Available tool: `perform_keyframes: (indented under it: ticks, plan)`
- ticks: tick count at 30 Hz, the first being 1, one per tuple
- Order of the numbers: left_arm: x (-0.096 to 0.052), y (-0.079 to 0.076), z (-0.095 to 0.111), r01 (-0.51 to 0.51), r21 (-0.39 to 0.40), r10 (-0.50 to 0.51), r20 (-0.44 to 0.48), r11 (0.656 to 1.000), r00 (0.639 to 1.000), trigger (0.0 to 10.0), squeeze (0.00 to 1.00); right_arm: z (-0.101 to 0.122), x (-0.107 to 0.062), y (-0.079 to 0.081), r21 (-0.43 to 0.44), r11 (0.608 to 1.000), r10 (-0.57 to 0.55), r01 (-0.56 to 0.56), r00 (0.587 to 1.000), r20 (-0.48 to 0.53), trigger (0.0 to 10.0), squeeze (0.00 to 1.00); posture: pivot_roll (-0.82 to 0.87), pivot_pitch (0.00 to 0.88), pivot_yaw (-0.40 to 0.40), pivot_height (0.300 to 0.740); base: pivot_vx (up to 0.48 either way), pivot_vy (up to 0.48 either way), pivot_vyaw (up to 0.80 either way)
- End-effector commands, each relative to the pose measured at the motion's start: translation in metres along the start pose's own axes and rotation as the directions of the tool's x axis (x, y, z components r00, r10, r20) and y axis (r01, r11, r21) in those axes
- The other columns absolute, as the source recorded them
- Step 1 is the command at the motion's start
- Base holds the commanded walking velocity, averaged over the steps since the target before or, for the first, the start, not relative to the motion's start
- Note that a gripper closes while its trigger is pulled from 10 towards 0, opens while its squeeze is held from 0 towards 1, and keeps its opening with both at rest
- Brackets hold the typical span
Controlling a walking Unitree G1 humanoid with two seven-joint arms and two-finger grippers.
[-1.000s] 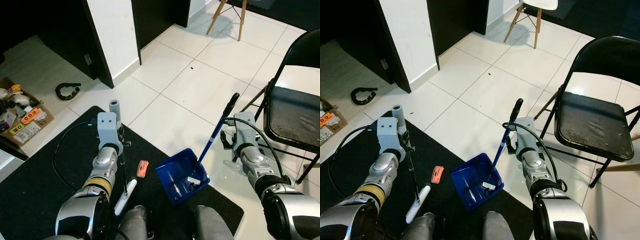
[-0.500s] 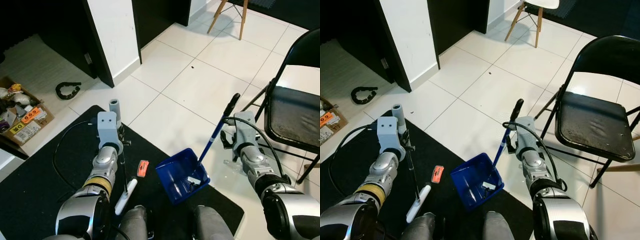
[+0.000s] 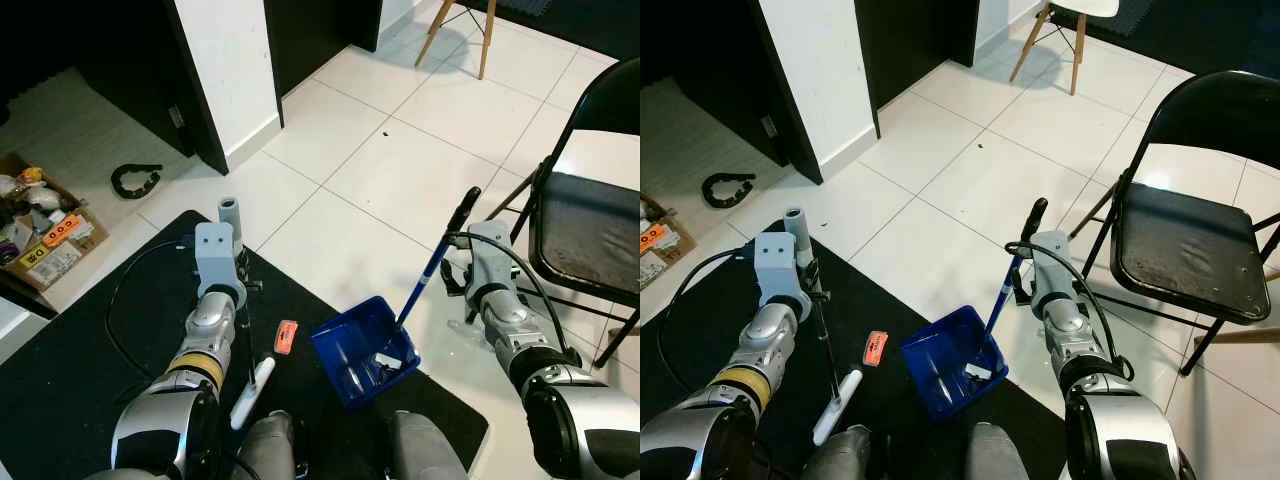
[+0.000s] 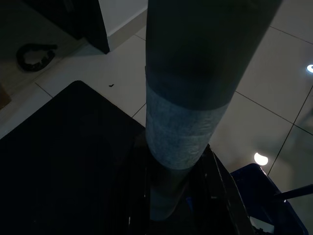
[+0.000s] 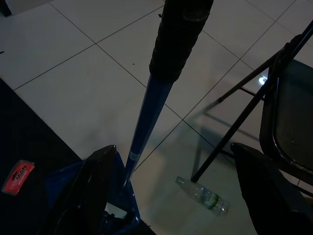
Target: Sweep floor
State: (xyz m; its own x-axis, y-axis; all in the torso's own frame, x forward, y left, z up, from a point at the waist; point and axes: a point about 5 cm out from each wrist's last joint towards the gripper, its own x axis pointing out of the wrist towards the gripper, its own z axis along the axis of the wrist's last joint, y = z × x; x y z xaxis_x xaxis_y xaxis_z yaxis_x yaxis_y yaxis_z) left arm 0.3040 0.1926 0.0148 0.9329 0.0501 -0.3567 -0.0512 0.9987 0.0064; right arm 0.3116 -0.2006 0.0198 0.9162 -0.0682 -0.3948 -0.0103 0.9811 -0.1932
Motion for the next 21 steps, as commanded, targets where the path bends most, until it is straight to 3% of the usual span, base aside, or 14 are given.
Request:
perform_keyframes:
  ticks: [1, 21]
  plan:
    - [-0.0066, -0.0062, -0.0232, 0.012, -0.022, -0.015, -0.108, 1.000, 0.994, 10.0, 0.00, -0.0020, -0.0002, -0.0001, 0.001, 1.000, 0.000, 0.000, 1.000, -0.016, 10.0, 0.00, -0.06, 0.079, -0.023, 0.740, 0.000, 0.000, 0.00]
    - [-0.0071, -0.0067, -0.0240, 0.015, -0.029, -0.018, -0.108, 0.999, 0.994, 10.0, 0.00, -0.0027, -0.0006, -0.0004, 0.001, 1.000, -0.004, 0.004, 1.000, -0.014, 10.0, 0.00, -0.06, 0.085, -0.023, 0.740, 0.000, 0.000, 0.00]
